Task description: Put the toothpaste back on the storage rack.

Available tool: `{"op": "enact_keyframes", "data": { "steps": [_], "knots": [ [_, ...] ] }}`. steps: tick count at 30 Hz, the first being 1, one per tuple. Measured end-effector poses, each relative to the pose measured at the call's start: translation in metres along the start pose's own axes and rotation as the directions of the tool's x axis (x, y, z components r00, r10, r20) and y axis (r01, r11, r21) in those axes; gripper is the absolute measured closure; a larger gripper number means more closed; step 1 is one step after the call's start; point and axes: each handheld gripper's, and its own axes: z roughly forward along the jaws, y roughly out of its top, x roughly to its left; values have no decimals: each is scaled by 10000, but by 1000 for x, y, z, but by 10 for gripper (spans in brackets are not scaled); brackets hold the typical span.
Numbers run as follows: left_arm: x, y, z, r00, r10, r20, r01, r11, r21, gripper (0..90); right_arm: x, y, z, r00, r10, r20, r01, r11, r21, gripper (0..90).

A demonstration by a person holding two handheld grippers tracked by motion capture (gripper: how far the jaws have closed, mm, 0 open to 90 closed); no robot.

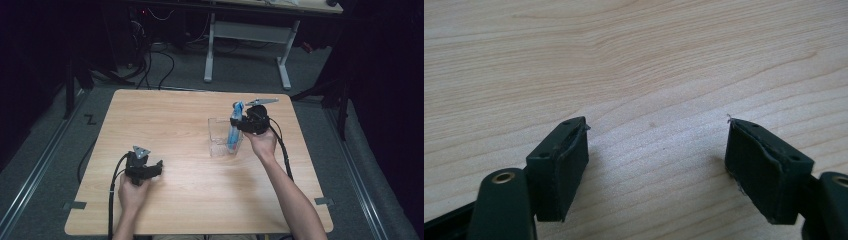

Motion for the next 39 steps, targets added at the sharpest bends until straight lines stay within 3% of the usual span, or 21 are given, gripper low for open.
{"op": "enact_keyframes", "data": {
  "steps": [6,27,39],
  "knots": [
    [0,0,0,10000,1,3,-1,10000,6,257,-1,1,-6,9991,-161,398,163,9999,-47,587],
    [0,0,0,10000,-2,2,2,10000,5,257,3,1,-14,9977,-498,452,502,9987,-81,530],
    [0,0,0,10000,-1,2,1,10000,3,257,2,0,-27,9978,-516,409,533,9978,-407,530]
  ]
}}
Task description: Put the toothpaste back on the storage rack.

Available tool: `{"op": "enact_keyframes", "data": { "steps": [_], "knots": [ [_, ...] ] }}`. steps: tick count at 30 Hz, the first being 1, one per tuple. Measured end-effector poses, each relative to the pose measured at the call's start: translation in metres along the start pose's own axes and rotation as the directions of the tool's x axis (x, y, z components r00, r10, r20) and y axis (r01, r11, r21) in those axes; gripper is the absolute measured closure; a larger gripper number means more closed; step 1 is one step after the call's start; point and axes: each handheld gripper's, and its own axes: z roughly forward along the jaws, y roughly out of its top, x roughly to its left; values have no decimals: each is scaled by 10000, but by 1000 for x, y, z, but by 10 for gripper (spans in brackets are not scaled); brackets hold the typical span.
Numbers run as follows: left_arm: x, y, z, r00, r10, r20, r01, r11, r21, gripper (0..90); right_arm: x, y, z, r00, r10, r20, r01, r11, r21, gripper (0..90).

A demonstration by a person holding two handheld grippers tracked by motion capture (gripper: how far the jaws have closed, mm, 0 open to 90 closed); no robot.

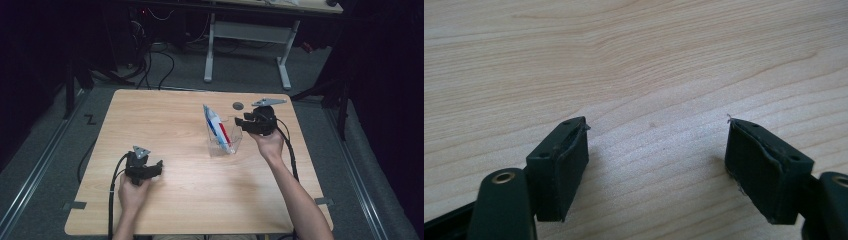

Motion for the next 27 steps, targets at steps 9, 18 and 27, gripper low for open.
{"op": "enact_keyframes", "data": {
  "steps": [9,18,27],
  "knots": [
    [0,0,0,10000,2,-5,-2,10000,3,256,-9,-11,-14,9997,175,179,-171,9996,-246,539],
    [0,0,0,10000,0,-7,0,10000,2,257,-15,-13,-32,9993,162,346,-149,9992,-372,546],
    [0,0,0,10000,0,-7,0,10000,2,257,-18,-16,-46,9991,181,378,-159,9983,-556,552]
  ]
}}
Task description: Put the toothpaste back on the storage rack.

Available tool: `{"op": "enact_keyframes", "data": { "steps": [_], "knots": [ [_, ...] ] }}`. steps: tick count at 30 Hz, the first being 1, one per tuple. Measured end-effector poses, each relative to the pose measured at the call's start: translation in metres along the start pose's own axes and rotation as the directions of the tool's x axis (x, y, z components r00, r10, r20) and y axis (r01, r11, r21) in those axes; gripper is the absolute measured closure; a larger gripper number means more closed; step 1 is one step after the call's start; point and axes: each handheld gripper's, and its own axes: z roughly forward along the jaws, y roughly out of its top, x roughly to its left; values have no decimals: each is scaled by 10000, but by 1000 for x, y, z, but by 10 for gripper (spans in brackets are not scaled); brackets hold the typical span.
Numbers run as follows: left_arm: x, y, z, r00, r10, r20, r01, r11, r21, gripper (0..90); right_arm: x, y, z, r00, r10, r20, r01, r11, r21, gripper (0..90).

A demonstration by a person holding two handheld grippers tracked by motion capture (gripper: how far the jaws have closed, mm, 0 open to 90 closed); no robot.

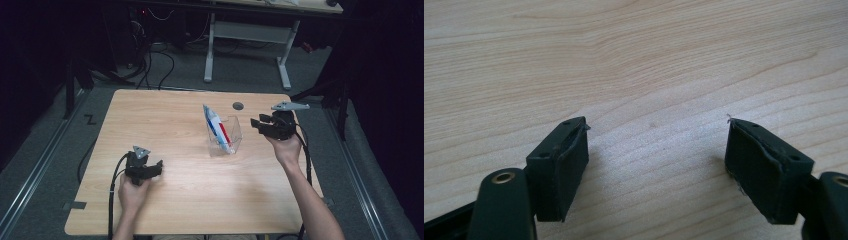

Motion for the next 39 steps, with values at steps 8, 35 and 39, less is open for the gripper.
{"op": "enact_keyframes", "data": {
  "steps": [8,35,39],
  "knots": [
    [0,0,0,10000,0,0,0,10000,2,257,2,-1,-11,9999,-76,-139,73,9997,-235,557],
    [0,0,0,10000,-4,-7,4,10000,0,257,-22,-35,-38,9977,667,118,-660,9965,-520,570],
    [0,0,0,10000,-3,-7,3,10000,1,257,-23,-38,-42,9974,705,147,-696,9959,-580,570]
  ]
}}
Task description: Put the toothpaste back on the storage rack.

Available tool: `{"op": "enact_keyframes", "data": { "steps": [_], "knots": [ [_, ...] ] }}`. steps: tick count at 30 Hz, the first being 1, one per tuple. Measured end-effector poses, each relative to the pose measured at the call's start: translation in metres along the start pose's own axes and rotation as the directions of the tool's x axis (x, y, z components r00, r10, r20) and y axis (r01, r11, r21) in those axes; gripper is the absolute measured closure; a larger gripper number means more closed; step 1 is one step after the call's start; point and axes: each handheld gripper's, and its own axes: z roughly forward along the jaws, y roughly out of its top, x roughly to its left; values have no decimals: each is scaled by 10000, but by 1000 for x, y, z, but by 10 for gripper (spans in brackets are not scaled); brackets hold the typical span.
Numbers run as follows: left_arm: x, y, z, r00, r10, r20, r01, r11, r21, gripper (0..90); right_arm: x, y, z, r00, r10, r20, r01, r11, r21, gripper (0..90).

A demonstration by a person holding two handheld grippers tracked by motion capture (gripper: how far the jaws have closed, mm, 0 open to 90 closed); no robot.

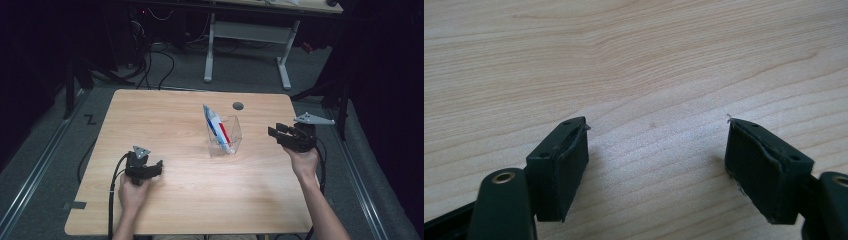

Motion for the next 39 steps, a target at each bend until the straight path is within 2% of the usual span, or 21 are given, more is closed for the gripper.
{"op": "enact_keyframes", "data": {
  "steps": [17,36,39],
  "knots": [
    [0,0,0,10000,-2,1,2,10000,-1,257,-10,-20,-5,9991,398,152,-399,9992,94,570],
    [0,0,0,10000,-2,1,2,10000,-1,257,-13,-36,-5,9983,531,253,-536,9984,188,570],
    [0,0,0,10000,-2,-10,2,10000,-8,257,-14,-41,-4,9971,731,198,-734,9972,151,571]
  ]
}}
